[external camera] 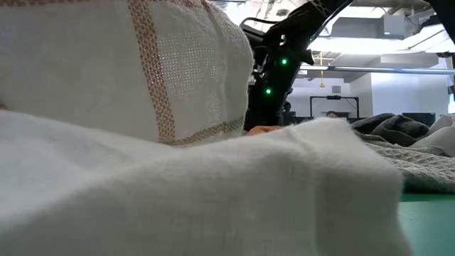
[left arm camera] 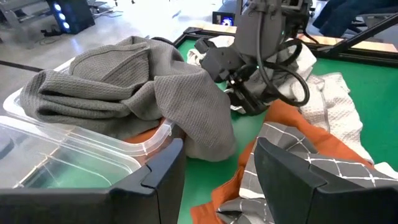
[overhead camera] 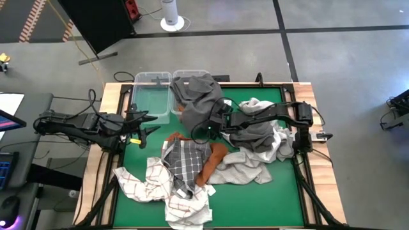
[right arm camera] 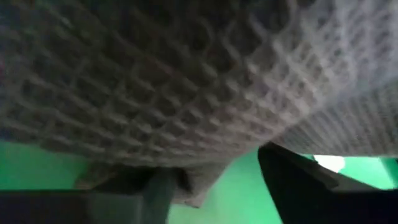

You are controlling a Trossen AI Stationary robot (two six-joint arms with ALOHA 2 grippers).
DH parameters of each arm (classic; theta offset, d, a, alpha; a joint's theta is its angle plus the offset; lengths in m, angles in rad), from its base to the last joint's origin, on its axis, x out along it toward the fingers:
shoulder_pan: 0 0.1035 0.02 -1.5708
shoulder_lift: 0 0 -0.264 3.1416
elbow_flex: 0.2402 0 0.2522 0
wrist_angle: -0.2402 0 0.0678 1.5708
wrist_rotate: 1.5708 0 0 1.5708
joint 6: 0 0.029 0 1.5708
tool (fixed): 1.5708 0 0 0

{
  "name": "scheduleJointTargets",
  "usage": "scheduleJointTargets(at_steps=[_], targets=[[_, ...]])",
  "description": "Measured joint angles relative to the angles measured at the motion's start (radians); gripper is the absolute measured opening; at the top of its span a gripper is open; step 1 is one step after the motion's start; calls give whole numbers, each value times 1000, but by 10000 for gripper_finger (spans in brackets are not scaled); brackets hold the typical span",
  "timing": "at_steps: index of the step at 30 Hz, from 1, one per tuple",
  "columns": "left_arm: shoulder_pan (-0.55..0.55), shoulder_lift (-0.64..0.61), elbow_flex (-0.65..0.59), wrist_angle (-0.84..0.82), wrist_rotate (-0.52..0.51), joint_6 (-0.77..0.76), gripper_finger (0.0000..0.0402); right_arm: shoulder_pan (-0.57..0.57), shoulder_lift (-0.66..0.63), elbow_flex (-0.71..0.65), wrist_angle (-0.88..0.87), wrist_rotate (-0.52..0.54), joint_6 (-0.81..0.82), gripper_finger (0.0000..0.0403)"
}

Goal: Sort towels by color in basket
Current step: Put the dark gray towel into the right transparent bin

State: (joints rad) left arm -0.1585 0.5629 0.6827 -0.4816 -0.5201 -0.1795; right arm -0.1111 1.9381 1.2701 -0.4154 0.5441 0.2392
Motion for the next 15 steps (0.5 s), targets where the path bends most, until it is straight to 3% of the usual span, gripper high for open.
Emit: scheduleJointTargets(at_steps=[3,8,15], targets=[[0,0,0,0,0,1,180,-11,0,0,5,-65,-1,166],[0,0,0,0,0,2,180,-16,-5,0,4,-72,-44,28],[0,0,0,1,0,7,180,-20,-6,112,-144,-70,-78,26]])
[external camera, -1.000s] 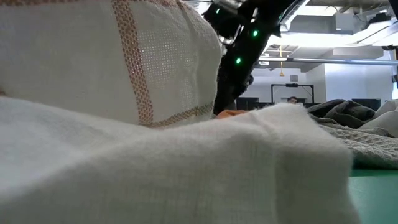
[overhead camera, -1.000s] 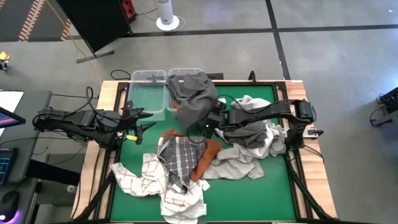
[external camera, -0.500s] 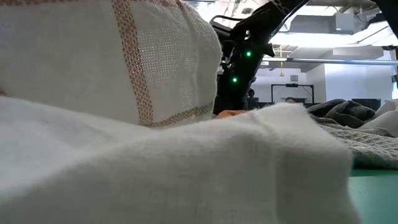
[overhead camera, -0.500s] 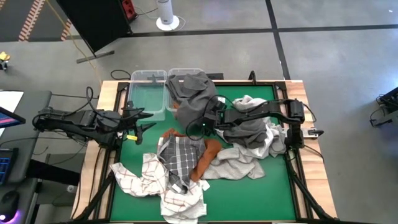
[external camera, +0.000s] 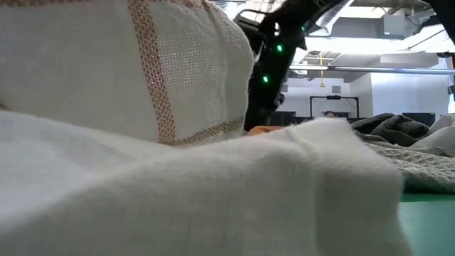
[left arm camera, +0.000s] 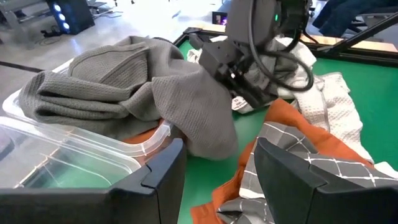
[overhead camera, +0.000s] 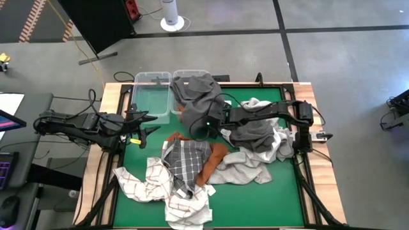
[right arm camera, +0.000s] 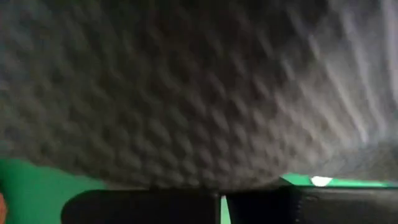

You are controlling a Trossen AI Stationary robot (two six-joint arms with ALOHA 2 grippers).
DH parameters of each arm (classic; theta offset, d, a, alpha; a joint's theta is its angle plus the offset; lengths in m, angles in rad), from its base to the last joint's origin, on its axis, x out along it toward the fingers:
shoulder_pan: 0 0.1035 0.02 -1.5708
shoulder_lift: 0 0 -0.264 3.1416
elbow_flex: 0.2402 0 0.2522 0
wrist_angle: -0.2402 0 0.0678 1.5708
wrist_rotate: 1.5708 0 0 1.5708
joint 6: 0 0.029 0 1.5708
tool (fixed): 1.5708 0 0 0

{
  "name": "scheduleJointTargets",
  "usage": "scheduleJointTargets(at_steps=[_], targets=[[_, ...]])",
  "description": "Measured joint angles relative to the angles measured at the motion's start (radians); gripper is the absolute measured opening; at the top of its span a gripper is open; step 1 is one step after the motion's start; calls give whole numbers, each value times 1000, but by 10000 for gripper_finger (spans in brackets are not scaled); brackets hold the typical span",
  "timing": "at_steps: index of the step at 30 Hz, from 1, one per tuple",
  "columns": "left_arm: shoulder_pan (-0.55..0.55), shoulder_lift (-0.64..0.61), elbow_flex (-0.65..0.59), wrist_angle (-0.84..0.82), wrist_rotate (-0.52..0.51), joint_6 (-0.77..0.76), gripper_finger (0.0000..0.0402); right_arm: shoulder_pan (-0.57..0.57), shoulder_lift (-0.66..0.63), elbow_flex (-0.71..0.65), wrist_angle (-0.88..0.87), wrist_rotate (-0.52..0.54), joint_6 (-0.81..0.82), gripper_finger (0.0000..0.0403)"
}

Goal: Sort towels by color in basket
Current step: Put the dark gray towel into the right transparent bin

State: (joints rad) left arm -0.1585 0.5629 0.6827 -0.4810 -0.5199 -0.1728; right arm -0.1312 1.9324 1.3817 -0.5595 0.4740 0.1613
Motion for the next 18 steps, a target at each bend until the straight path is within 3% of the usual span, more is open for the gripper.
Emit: scheduleJointTargets(at_steps=[7,12,18], targets=[[0,0,0,0,0,3,180,0,-1,212,-209,14,-82,17],[0,0,0,0,0,3,180,1,-1,393,-389,138,-134,17],[0,0,0,0,0,2,180,-18,-2,620,-368,185,-310,19]])
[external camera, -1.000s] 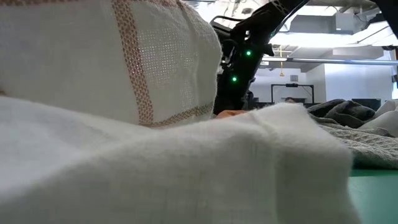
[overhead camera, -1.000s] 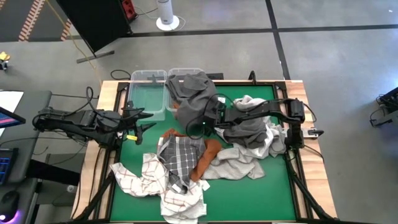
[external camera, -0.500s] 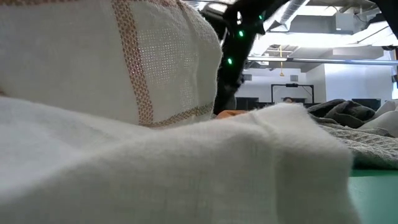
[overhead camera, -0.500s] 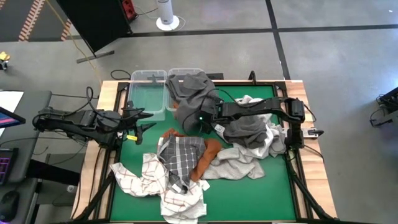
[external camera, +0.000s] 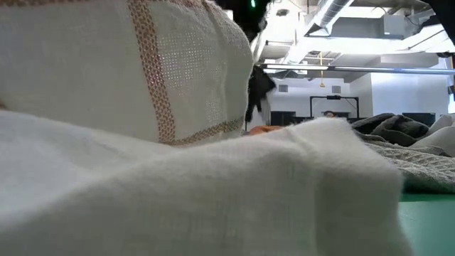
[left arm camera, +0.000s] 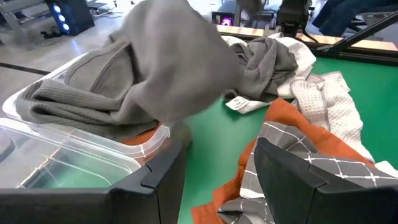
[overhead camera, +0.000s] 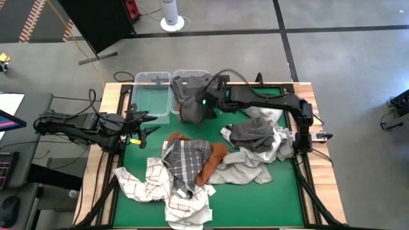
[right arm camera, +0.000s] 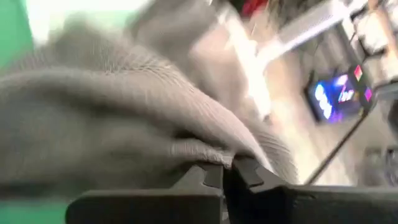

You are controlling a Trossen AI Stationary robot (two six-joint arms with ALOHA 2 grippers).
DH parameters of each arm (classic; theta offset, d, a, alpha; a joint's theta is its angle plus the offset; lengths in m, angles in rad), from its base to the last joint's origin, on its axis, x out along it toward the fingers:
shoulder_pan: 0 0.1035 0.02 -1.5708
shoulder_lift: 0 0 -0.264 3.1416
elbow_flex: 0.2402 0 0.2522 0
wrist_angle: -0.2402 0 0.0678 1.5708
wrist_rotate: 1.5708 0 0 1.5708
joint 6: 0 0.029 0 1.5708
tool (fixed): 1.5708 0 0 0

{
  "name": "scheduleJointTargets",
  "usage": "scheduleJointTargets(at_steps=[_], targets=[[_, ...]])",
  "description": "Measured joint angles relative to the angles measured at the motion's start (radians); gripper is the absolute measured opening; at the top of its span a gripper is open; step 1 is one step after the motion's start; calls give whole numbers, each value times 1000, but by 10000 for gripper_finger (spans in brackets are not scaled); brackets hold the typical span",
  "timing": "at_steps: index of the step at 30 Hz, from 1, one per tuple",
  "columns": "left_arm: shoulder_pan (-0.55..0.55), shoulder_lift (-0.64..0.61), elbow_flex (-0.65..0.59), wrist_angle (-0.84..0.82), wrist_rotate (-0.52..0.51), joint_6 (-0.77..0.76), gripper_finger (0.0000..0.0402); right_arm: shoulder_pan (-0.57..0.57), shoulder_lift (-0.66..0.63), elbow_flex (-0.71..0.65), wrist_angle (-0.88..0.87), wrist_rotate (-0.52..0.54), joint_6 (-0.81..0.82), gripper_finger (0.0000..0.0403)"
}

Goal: Sort towels by color in basket
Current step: Put the dark gray towel into the right transparent bin

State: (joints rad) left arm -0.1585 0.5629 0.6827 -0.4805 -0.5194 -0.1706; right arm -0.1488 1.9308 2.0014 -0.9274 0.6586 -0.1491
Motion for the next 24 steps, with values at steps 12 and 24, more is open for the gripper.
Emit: scheduleJointTargets(at_steps=[12,24], targets=[[0,0,0,26,0,16,180,-141,4,219,217,-504,-112,19],[0,0,0,13,0,24,180,-274,158,217,364,-920,64,19]])
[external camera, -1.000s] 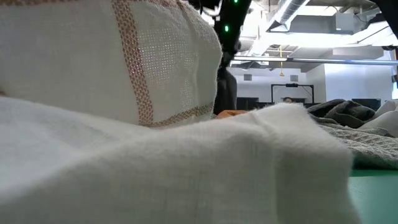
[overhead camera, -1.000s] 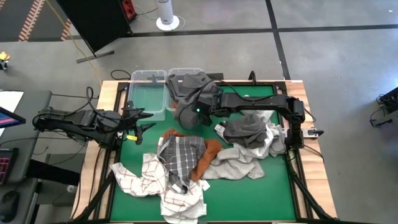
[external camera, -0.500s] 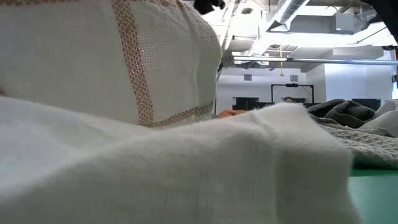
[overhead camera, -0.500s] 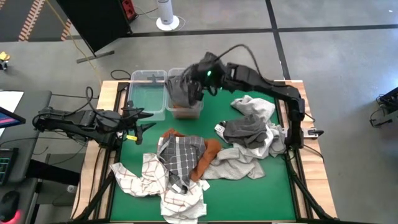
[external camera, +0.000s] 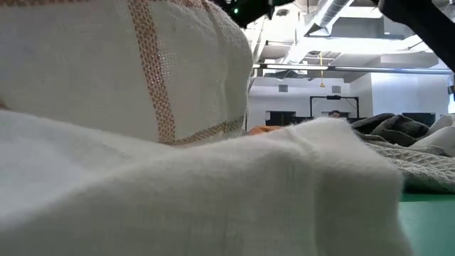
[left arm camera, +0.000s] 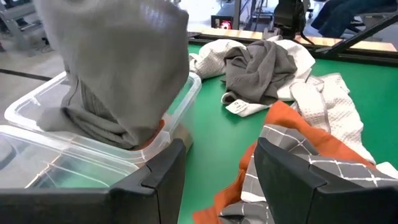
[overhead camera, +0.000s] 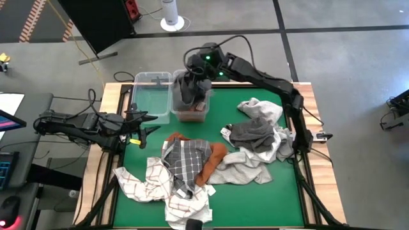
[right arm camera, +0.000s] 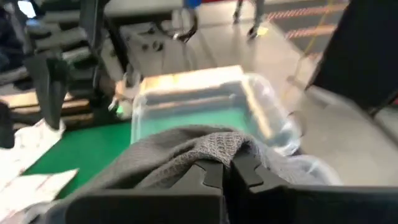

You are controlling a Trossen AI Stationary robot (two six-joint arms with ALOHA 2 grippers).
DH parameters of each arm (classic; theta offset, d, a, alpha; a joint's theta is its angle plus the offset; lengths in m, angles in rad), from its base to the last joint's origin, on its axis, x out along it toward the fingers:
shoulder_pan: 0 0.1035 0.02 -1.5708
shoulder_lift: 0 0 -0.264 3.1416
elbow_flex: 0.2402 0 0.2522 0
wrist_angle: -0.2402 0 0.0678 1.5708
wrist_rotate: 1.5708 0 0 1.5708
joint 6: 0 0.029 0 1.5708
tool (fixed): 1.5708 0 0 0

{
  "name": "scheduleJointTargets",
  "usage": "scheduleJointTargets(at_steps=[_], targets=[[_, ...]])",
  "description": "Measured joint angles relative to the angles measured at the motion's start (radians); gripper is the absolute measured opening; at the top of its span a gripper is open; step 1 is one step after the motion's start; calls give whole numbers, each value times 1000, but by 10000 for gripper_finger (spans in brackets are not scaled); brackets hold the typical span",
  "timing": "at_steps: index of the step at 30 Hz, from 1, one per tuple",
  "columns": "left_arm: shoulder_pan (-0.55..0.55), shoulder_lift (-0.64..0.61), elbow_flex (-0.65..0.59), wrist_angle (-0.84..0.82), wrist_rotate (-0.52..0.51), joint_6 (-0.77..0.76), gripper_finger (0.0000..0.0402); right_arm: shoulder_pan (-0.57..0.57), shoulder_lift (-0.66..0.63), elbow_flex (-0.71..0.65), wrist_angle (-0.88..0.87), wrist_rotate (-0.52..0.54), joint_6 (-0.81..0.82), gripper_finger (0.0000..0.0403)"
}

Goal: Sort towels by color in basket
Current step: Put the dark gray towel into the right transparent bin

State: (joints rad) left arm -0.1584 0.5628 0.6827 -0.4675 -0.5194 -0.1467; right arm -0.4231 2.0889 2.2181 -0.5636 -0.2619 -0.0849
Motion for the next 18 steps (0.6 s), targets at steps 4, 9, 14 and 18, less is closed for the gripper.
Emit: scheduleJointTargets(at_steps=[4,9,14,18], targets=[[0,-1,0,4,-1,9,180,-14,48,0,33,-39,33,20],[1,-1,0,6,-10,13,180,-47,105,0,-37,-30,68,20],[1,-1,0,11,-19,30,180,-65,168,0,-75,-23,77,20],[1,-1,0,10,-37,31,180,-50,217,0,-88,-10,61,20]])
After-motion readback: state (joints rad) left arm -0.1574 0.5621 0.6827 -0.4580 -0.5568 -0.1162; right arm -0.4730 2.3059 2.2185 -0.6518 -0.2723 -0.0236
